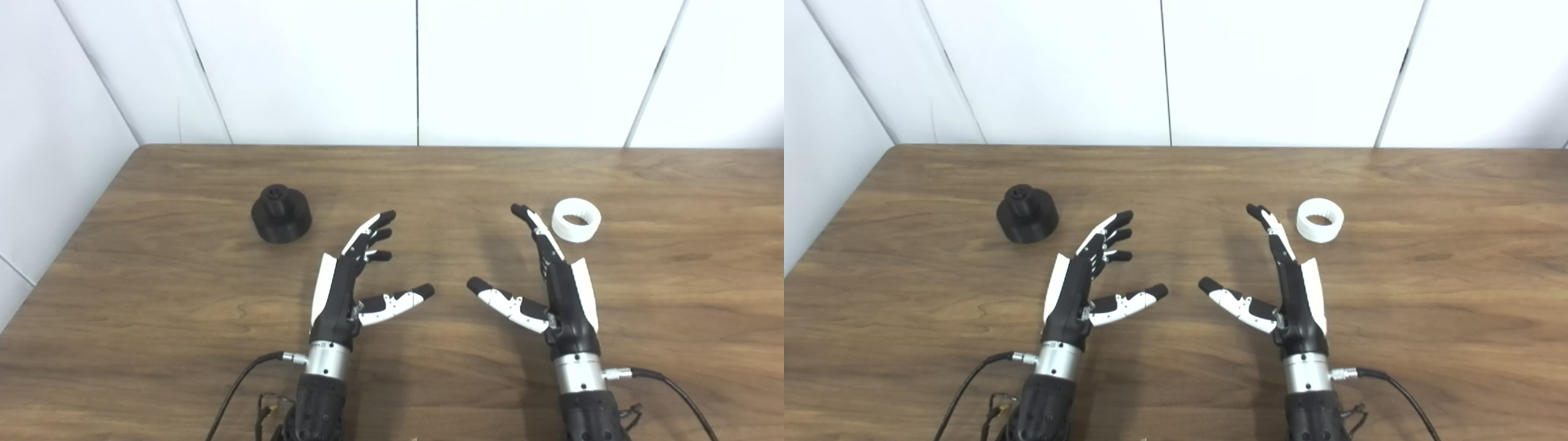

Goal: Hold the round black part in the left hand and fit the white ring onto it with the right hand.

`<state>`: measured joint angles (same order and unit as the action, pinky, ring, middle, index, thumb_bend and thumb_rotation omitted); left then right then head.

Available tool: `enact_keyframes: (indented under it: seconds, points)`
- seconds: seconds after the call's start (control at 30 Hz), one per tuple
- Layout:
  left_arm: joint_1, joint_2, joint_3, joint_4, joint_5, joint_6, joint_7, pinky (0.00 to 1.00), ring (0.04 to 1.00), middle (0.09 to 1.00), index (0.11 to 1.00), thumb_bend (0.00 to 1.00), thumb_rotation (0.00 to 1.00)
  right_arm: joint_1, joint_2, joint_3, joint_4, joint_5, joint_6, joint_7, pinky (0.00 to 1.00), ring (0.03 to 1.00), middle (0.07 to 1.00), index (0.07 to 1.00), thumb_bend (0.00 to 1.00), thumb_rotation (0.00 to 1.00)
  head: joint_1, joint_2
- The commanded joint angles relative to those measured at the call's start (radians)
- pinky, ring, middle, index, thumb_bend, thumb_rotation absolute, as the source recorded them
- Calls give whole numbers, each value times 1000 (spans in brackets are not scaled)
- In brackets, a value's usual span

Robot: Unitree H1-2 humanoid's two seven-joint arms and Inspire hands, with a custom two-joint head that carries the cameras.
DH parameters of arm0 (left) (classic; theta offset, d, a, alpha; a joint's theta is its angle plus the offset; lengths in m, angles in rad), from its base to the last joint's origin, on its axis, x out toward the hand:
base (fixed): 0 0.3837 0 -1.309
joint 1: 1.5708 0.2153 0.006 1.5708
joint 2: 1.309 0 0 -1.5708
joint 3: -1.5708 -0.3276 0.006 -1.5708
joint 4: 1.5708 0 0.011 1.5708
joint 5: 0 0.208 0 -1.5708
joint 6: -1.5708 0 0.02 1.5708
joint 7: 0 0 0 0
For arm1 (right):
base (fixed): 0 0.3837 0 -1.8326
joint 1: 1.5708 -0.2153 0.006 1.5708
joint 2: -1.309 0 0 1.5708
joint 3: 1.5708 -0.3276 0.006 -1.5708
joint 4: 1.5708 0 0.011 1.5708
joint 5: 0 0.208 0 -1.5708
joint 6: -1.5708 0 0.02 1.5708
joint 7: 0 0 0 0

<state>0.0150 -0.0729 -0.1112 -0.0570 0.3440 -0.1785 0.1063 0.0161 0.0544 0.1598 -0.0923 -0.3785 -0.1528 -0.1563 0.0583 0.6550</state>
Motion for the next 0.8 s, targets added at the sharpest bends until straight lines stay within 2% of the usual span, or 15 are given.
enact_keyframes:
  seconds: [0.0, 0.1, 0.23, 0.37, 0.5, 0.6, 0.77]
  points:
    - [-3, 10, -2, -22, 8, -11, 8, 717, 846, 890, 851, 789, 111, 53, -28, -10, 36, -10, 3, 2, 970, 972, 945, 893, 738, 251, 0, 0]
    - [-2, 9, -3, -23, 5, -14, 8, 712, 844, 887, 848, 789, 111, 54, -28, -9, 33, -7, 3, 4, 965, 971, 945, 893, 737, 245, 9, -1]
    - [1, -4, -8, -15, -1, -23, 14, 691, 840, 883, 835, 782, 89, 57, -38, -14, 36, 3, -1, 8, 957, 969, 945, 893, 734, 248, 61, -15]
    - [-2, -27, -19, 11, 8, -40, 35, 680, 829, 874, 820, 791, 75, 57, -63, -26, 52, 21, -34, 11, 945, 954, 933, 888, 733, 265, 172, -43]
    - [-2, -42, -38, 38, 48, -40, 62, 701, 828, 869, 818, 787, 95, 56, -84, -44, 71, 57, -63, 16, 834, 904, 922, 876, 734, 240, 240, -70]
    - [-4, -47, -47, 55, 64, -42, 78, 711, 827, 871, 823, 772, 95, 52, -95, -54, 89, 77, -86, 19, 766, 870, 911, 864, 739, 226, 260, -81]
    - [-7, -49, -55, 68, 72, -45, 94, 718, 823, 872, 828, 770, 79, 48, -104, -61, 108, 107, -113, 26, 766, 878, 905, 856, 742, 205, 261, -81]
